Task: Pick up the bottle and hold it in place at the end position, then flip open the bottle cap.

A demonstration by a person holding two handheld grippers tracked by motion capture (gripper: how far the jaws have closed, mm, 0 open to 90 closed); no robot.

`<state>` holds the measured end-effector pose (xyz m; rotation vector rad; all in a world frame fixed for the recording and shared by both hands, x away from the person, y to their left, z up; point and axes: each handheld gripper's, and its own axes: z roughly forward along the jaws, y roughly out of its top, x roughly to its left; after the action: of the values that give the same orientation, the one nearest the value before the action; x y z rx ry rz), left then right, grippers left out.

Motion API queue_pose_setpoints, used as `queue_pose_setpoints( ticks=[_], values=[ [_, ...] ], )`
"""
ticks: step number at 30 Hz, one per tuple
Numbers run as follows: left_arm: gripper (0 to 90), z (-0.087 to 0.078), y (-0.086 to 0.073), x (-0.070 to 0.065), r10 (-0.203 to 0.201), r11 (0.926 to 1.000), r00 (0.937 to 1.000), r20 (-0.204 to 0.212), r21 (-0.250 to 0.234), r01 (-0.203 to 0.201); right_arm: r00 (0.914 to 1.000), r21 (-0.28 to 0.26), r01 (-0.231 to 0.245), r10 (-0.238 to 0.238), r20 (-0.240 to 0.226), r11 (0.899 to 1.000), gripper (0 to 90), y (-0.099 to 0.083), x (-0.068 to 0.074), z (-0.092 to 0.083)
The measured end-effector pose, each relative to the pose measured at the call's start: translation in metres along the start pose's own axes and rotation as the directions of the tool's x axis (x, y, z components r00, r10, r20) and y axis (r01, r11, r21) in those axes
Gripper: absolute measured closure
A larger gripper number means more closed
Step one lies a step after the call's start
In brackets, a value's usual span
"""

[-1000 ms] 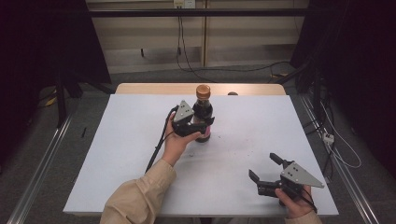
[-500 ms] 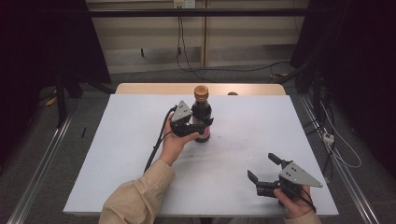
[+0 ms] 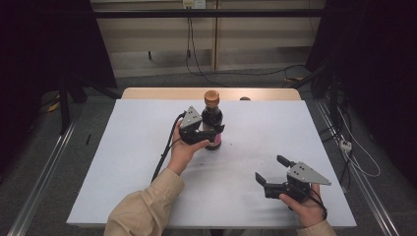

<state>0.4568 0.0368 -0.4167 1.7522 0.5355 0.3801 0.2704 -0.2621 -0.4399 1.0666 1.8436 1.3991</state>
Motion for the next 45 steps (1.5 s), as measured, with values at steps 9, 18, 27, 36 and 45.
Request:
queue_pose_setpoints(
  ticks=[9, 18, 27, 36, 45],
  values=[
    [29.3, -0.001, -0.001, -0.001, -0.015, 0.9999, 0.9999, -0.006, -0.004, 0.015, 0.9987, 0.038, -0.045, 0.044, 0.023, 0.998, 3.1, 0.008, -0.007, 0.012],
    [29.5, -0.001, 0.0, -0.001, -0.001, 1.0, 1.0, -0.006, 0.007, 0.001, 0.9987, 0.021, -0.05, 0.05, -0.007, 0.999, 1.1, 0.02, -0.004, 0.021],
    [29.6, -0.002, -0.001, -0.002, -0.007, 1.0, 0.9999, -0.01, 0.002, 0.007, 0.9951, 0.039, -0.093, 0.094, -0.031, 0.995, 1.5, 0.036, -0.005, 0.031],
    [29.6, -0.003, 0.0, -0.003, 0.009, 0.9999, 0.9999, -0.013, 0.012, -0.008, 0.9965, 0.055, -0.069, 0.072, -0.044, 0.996, 4.1, 0.06, -0.003, 0.042],
    [29.7, -0.004, 0.0, -0.003, 0.01, 0.9998, 0.9999, -0.013, 0.015, -0.01, 0.996, 0.054, -0.052, 0.056, -0.07, 0.997, 8.9, 0.08, -0.001, 0.054]
  ],
)
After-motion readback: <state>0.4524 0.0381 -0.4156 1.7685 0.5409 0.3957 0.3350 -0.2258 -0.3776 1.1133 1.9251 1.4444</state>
